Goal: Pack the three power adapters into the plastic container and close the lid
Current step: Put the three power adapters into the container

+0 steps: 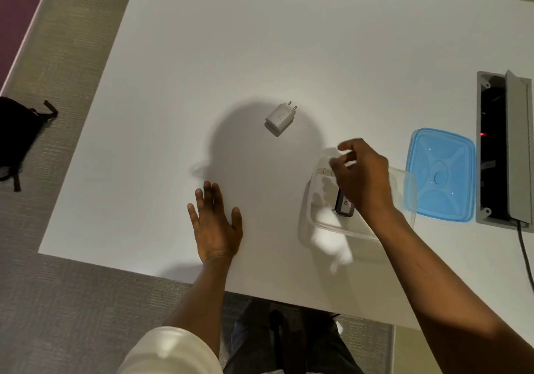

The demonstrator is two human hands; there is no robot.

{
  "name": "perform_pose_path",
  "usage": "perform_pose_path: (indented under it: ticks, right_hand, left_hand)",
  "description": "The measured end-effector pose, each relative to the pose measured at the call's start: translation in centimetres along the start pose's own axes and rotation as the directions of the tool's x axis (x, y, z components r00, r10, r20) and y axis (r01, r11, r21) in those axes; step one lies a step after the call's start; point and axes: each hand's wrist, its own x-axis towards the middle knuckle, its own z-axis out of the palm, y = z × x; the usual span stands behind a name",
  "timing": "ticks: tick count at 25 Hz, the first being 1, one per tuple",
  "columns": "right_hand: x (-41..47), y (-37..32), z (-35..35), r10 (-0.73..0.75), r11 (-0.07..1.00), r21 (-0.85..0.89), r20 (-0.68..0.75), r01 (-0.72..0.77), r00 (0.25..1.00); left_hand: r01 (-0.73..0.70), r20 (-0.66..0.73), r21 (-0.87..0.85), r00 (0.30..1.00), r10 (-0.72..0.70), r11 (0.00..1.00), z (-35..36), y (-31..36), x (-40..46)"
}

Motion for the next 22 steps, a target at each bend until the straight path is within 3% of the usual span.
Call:
perform_pose_path:
  ticks: [6, 12, 17, 22]
  right_hand:
    - [8.7, -6.0, 6.5, 0.087, 0.991, -0.12, 0.31, -0.052, 0.947]
    - [11.5, -6.8, 11.0, 0.15, 0.969, -0.232, 0.298, -0.081, 0.943]
    - [11.5, -7.6, 13.2, 0.113, 0.951, -0.308, 0.244, -0.033, 0.963]
    - [9.8, -7.9, 13.9, 0.045, 0.923, -0.378, 0.302, 0.077, 0.952]
  left_hand:
    - [0.006, 0.023, 0.011, 1.0, -0.006, 1.0, -0.2, 0.2, 0.0]
    - [0.022, 0.02, -0.029, 1.0, -0.022, 0.999, -0.2, 0.3, 0.1]
    - [-0.004, -0.016, -0.039, 1.0, 0.003, 0.999, -0.3, 0.3, 0.1]
    - [-0.007, -0.016, -0.043, 1.0, 0.006, 0.999, -0.4, 0.3, 0.1]
